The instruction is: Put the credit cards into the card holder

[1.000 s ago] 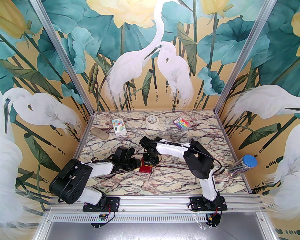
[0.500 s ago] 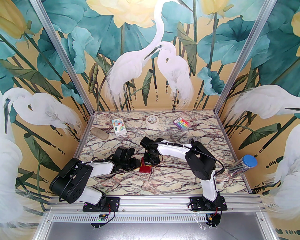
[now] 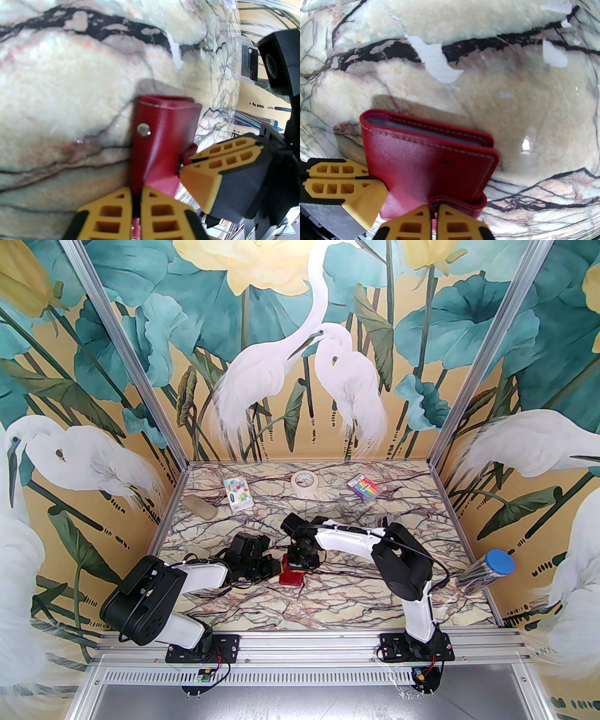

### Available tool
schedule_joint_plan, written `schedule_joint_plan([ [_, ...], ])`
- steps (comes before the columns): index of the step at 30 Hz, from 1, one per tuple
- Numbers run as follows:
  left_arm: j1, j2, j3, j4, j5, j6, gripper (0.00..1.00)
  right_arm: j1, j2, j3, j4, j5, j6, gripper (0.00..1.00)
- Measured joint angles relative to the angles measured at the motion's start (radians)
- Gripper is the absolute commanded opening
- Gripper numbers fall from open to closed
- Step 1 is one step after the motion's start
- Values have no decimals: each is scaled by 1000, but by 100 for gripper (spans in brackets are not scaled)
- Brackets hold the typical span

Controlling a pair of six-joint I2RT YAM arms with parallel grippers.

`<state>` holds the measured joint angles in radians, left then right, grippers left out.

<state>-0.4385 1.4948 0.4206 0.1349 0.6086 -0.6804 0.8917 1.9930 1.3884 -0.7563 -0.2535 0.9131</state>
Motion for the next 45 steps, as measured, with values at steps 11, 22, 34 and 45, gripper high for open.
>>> schedule_joint_plan([
  [11, 0, 5, 1, 5, 1, 0, 0, -2, -11, -8, 1, 17, -10, 0],
  [22, -2, 5, 1, 5, 1, 0, 0, -2, -36, -30, -3, 34, -21, 0],
  [34, -5, 3, 1, 5, -1, 0, 2, -29, -98, -95, 0, 48, -24, 0],
  [45, -18, -97, 16, -119, -41, -8, 49, -47, -179, -157, 19, 36, -28, 0],
])
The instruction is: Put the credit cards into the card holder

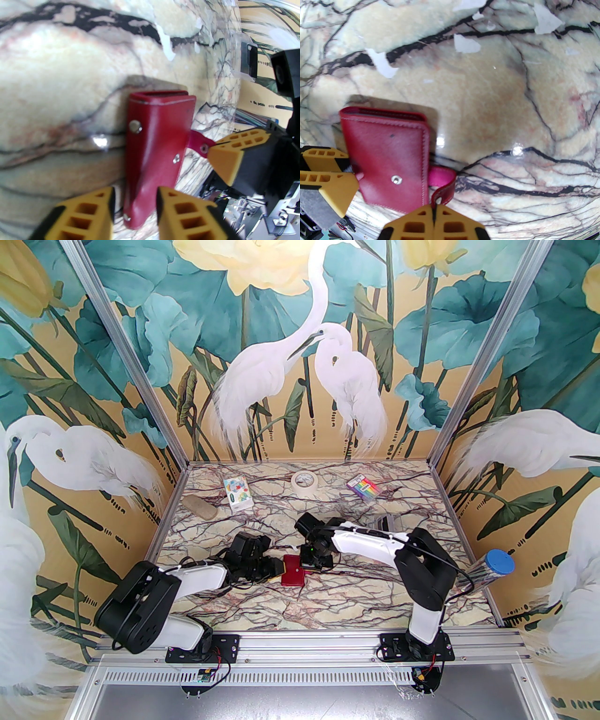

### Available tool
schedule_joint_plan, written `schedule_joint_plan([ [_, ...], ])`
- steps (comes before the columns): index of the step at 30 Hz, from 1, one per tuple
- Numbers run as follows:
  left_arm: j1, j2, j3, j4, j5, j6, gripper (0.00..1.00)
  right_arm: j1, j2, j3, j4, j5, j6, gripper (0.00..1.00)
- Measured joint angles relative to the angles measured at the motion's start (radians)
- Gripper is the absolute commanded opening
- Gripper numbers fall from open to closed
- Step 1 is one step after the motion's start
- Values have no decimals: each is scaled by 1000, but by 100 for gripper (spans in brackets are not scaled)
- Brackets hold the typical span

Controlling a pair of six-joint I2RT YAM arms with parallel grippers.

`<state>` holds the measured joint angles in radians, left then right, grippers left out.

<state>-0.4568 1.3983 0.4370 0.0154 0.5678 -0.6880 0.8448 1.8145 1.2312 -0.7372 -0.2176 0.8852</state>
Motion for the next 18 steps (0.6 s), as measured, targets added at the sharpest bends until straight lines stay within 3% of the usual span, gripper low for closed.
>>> schedule_joint_plan([
  [18, 0, -393, 113, -419, -259, -5, 63, -1, -166, 23, -73, -114, -85, 0],
])
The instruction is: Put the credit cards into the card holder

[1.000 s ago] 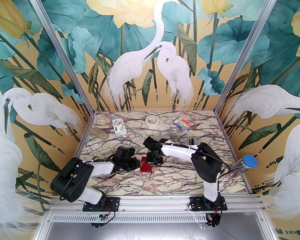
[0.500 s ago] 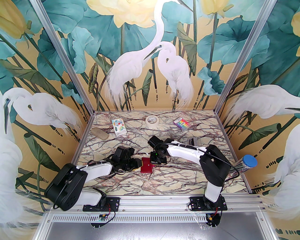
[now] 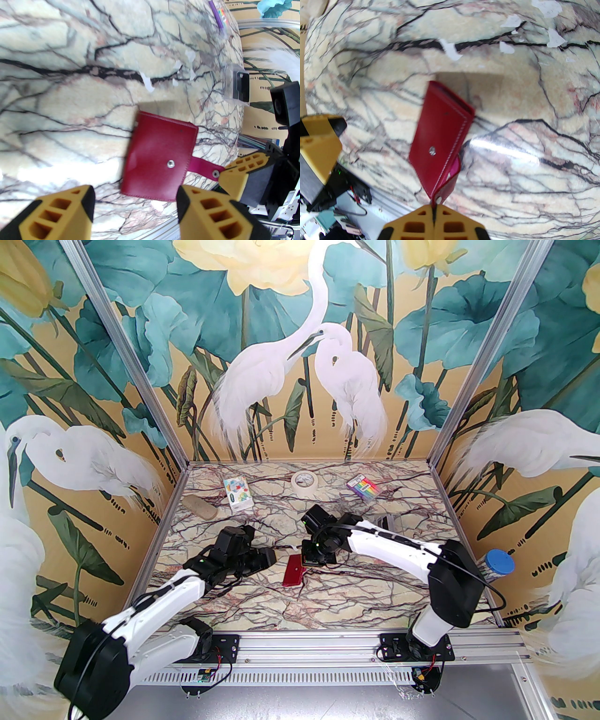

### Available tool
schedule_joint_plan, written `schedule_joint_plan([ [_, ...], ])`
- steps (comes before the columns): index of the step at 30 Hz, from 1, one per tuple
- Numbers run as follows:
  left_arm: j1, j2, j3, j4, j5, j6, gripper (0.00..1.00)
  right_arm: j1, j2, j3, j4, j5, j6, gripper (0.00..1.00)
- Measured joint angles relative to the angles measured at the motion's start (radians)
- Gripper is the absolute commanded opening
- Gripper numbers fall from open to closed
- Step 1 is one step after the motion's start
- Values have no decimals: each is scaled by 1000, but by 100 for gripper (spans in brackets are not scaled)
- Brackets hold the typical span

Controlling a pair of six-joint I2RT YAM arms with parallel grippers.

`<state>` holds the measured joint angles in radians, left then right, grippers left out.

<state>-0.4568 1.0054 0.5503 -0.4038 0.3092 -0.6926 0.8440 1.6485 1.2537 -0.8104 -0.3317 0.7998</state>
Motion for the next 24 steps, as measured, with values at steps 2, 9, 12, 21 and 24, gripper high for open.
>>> schedule_joint_plan([
  [2, 0, -32, 13, -43, -21, 0, 64, 1, -16, 12, -17, -19, -13, 0],
  [9, 0, -76, 29, -137, -69, 2, 67, 16, -64, 29, -34, -83, -27, 0],
  [12, 0, -85, 31, -169, -87, 5, 67, 34, -60, 50, -30, -95, -27, 0],
  [21, 0, -106, 30, -183, -87, 3, 62, 79, 29, 66, 14, -118, -27, 0],
  [24, 0, -108, 24, -178, -76, -3, 57, 81, 32, 66, 18, -118, -27, 0],
])
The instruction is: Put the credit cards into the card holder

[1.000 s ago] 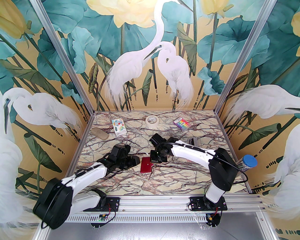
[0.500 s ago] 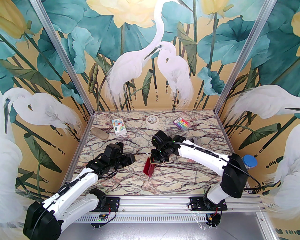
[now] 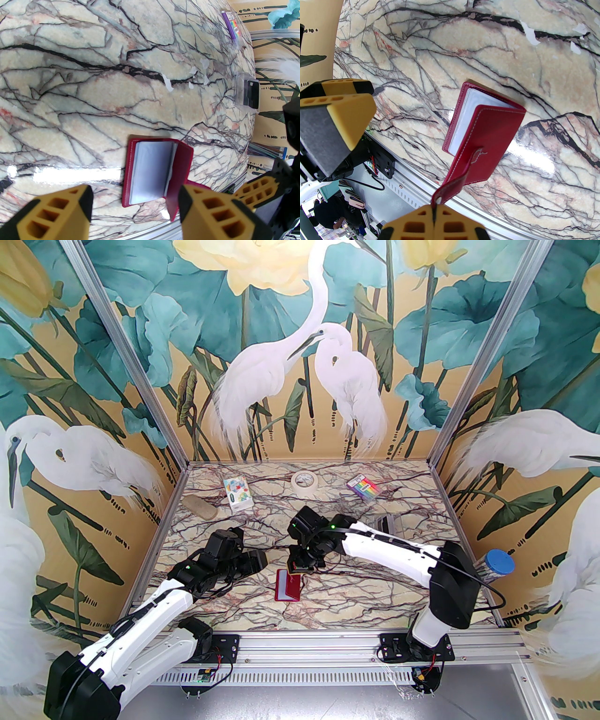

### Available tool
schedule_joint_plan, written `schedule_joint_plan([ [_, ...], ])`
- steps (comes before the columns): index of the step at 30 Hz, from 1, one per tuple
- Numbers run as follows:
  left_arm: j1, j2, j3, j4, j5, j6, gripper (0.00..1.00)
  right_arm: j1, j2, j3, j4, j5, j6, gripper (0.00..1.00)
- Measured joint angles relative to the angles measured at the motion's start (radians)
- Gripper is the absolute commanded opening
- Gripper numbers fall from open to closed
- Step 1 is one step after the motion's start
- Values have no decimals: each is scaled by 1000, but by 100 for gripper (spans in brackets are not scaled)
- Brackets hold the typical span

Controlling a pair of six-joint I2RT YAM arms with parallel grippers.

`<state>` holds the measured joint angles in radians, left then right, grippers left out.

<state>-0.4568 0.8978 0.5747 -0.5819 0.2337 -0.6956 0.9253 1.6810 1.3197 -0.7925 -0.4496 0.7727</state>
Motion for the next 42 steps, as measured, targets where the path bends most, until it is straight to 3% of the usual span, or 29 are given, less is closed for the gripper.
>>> schedule_joint_plan([
  [6, 0, 22, -26, 38, 51, -6, 45, -2, -1, -5, 0, 16, -3, 0],
  [15, 0, 40, -43, 89, 110, -13, 37, -34, -34, -60, -61, 108, -38, 0],
  [29, -5, 96, -45, 171, 193, -12, 32, -92, -47, -143, -116, 206, -67, 0],
  [42, -105, 291, -76, 365, 270, -38, 26, -102, -47, -150, -124, 279, -68, 0],
])
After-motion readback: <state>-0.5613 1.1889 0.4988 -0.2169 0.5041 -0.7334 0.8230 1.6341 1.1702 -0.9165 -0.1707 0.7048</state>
